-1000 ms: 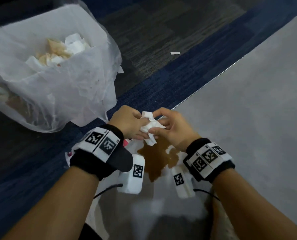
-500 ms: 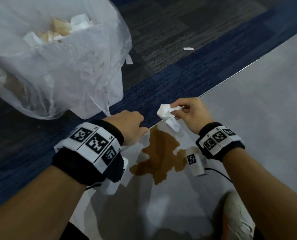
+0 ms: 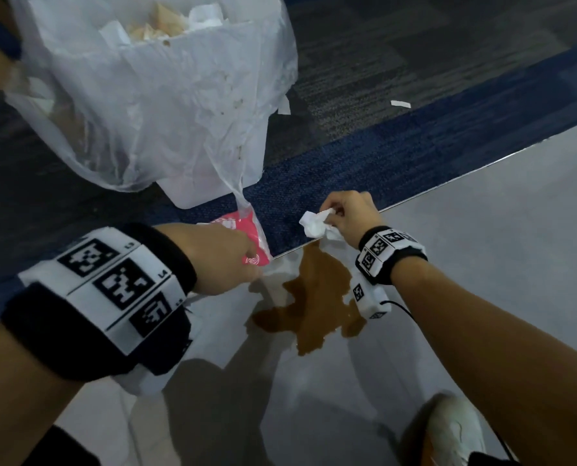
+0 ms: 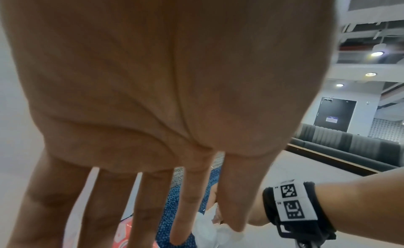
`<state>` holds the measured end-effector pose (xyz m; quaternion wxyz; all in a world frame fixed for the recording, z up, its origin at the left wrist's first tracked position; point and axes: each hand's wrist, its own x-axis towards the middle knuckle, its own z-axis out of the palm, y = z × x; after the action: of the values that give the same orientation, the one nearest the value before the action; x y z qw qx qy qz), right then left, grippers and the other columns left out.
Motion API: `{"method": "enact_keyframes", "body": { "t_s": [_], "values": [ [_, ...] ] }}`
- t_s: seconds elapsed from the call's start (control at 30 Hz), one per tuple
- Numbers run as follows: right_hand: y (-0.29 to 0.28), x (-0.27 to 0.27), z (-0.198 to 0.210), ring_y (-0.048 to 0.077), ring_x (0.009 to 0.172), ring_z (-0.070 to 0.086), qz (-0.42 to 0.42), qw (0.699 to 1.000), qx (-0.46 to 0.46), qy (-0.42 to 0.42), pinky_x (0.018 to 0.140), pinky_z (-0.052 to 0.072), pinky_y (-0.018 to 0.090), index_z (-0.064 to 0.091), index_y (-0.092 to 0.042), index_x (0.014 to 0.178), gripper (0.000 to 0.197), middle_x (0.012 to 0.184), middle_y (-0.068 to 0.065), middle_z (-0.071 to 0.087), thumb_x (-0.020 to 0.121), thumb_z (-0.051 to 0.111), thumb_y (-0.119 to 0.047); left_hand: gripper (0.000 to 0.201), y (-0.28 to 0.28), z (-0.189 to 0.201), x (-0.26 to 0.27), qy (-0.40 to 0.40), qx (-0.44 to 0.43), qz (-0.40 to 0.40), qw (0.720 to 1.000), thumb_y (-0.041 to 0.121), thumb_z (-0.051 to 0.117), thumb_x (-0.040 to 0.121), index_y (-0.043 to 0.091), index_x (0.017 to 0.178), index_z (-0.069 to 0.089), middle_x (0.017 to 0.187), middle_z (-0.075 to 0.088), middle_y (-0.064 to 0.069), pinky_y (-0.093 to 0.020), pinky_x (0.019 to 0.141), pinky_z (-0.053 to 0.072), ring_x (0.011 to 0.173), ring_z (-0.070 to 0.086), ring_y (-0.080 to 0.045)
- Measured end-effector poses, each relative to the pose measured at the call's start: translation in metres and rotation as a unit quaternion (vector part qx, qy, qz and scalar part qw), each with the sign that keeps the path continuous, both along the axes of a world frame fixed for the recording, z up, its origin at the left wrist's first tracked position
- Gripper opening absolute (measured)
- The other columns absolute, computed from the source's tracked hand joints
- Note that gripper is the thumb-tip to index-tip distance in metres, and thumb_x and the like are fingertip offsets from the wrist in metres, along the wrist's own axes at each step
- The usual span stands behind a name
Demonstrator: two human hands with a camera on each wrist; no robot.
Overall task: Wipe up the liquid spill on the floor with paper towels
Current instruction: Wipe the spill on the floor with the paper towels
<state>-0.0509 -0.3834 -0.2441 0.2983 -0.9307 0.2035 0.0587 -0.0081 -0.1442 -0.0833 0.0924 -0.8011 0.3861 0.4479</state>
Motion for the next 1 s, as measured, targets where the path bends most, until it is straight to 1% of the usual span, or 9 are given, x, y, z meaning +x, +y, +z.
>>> {"method": "enact_keyframes", "body": {
  "t_s": [0.1, 0.2, 0.3, 0.4, 0.5, 0.6, 0.73, 0.87, 1.0],
  "values": [
    [0.000, 0.008, -0.006, 0.029, 0.079, 0.060, 0.007, 1.000, -0.017, -0.001, 0.073, 0.053, 0.038, 0.069, -0.019, 0.074, 0.025, 0.081, 0.012, 0.064, 0.082, 0.058, 0.002, 0.046, 0.000, 0.002, -0.001, -0.002, -0.009, -0.009, 1.000, 0.041, 0.029, 0.101, 0.028, 0.144, 0.039, 0.148, 0.041, 0.008, -0.033, 0.112, 0.032, 0.134, 0.040, -0.016],
    [0.003, 0.015, -0.017, 0.030, 0.079, 0.061, 0.030, 0.999, -0.040, 0.002, 0.074, 0.054, 0.041, 0.071, -0.015, 0.078, 0.026, 0.085, 0.013, 0.066, 0.080, 0.056, 0.007, 0.043, 0.002, -0.004, -0.003, -0.021, -0.008, -0.021, 1.000, 0.040, 0.031, 0.100, 0.029, 0.140, 0.044, 0.142, 0.047, 0.006, -0.032, 0.107, 0.036, 0.128, 0.045, -0.018],
    [0.008, 0.018, -0.034, 0.033, 0.084, 0.061, 0.042, 0.998, -0.053, 0.014, 0.076, 0.054, 0.042, 0.072, -0.014, 0.082, 0.028, 0.091, 0.013, 0.067, 0.080, 0.055, 0.008, 0.044, 0.000, -0.007, -0.002, -0.009, -0.003, -0.001, 1.000, 0.046, 0.033, 0.098, 0.031, 0.137, 0.046, 0.139, 0.050, 0.001, -0.039, 0.107, 0.037, 0.125, 0.048, -0.023],
    [0.013, 0.017, -0.044, 0.033, 0.091, 0.062, 0.049, 0.997, -0.062, 0.028, 0.080, 0.054, 0.039, 0.072, -0.012, 0.089, 0.032, 0.098, 0.014, 0.066, 0.078, 0.055, 0.012, 0.047, -0.002, -0.010, 0.000, -0.001, -0.001, 0.010, 1.000, 0.047, 0.034, 0.098, 0.033, 0.142, 0.041, 0.145, 0.046, 0.002, -0.038, 0.110, 0.035, 0.130, 0.044, -0.020],
    [0.016, 0.013, -0.050, 0.034, 0.091, 0.062, 0.066, 0.994, -0.065, 0.053, 0.080, 0.053, 0.036, 0.072, -0.010, 0.092, 0.035, 0.100, 0.016, 0.066, 0.079, 0.050, 0.014, 0.045, -0.008, -0.011, -0.001, 0.007, -0.001, 0.005, 1.000, 0.044, 0.034, 0.098, 0.033, 0.141, 0.042, 0.143, 0.047, 0.001, -0.038, 0.109, 0.035, 0.128, 0.045, -0.020],
    [0.013, 0.011, -0.054, 0.035, 0.090, 0.062, 0.080, 0.992, -0.062, 0.069, 0.081, 0.054, 0.039, 0.072, -0.014, 0.090, 0.038, 0.100, 0.017, 0.064, 0.080, 0.047, 0.013, 0.044, -0.014, -0.012, -0.001, 0.013, -0.005, 0.001, 1.000, 0.042, 0.032, 0.099, 0.028, 0.140, 0.044, 0.141, 0.048, 0.001, -0.039, 0.109, 0.036, 0.126, 0.047, -0.019],
    [0.010, 0.014, -0.056, 0.033, 0.091, 0.060, 0.108, 0.988, -0.069, 0.082, 0.080, 0.055, 0.041, 0.070, -0.021, 0.090, 0.038, 0.103, 0.015, 0.061, 0.081, 0.052, 0.011, 0.047, -0.017, -0.014, -0.002, 0.009, -0.006, -0.004, 1.000, 0.045, 0.032, 0.099, 0.028, 0.141, 0.041, 0.142, 0.048, 0.002, -0.039, 0.110, 0.035, 0.127, 0.047, -0.018],
    [0.013, 0.012, -0.058, 0.034, 0.092, 0.059, 0.112, 0.988, -0.075, 0.081, 0.080, 0.054, 0.039, 0.070, -0.018, 0.093, 0.040, 0.102, 0.016, 0.060, 0.082, 0.046, 0.012, 0.047, -0.016, -0.016, -0.003, 0.009, 0.001, -0.008, 1.000, 0.044, 0.032, 0.099, 0.027, 0.143, 0.040, 0.146, 0.043, 0.003, -0.035, 0.110, 0.033, 0.131, 0.044, -0.017],
    [0.014, 0.013, -0.055, 0.034, 0.094, 0.058, 0.136, 0.982, -0.090, 0.094, 0.080, 0.054, 0.040, 0.068, -0.018, 0.096, 0.040, 0.103, 0.016, 0.059, 0.082, 0.047, 0.013, 0.047, -0.017, -0.015, 0.000, 0.007, 0.000, -0.004, 1.000, 0.044, 0.033, 0.099, 0.027, 0.142, 0.041, 0.146, 0.044, 0.002, -0.037, 0.110, 0.034, 0.129, 0.045, -0.018]
  ]
}}
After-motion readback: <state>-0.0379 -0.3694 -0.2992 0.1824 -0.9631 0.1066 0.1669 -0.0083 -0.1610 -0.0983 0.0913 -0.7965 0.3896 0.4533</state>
